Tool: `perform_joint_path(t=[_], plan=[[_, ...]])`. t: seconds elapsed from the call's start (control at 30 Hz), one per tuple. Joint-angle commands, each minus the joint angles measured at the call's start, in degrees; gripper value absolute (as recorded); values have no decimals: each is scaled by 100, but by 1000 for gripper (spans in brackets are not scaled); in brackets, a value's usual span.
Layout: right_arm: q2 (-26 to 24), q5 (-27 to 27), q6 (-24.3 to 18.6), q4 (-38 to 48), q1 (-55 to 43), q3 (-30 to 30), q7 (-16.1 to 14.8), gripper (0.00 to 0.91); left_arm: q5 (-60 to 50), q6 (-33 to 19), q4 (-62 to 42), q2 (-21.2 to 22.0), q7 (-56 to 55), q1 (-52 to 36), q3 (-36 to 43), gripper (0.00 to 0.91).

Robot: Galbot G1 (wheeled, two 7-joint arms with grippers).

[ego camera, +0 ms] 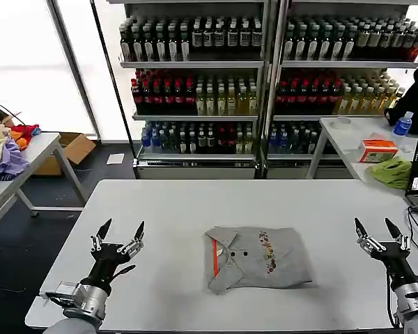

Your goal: Fold and organize the clothes.

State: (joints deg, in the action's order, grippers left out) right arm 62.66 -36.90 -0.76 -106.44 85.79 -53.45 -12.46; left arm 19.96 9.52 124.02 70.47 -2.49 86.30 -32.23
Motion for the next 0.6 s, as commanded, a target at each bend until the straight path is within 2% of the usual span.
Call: perform_joint_path(t=[0.03,0.6], plan=[[6,39,-141,36,52,-61,-113,907,-8,8,60,4,8,42,5,907],[20,44,-74,7,100,-22,-178,907,-9,-6,170,-30,139,185,-128,907]])
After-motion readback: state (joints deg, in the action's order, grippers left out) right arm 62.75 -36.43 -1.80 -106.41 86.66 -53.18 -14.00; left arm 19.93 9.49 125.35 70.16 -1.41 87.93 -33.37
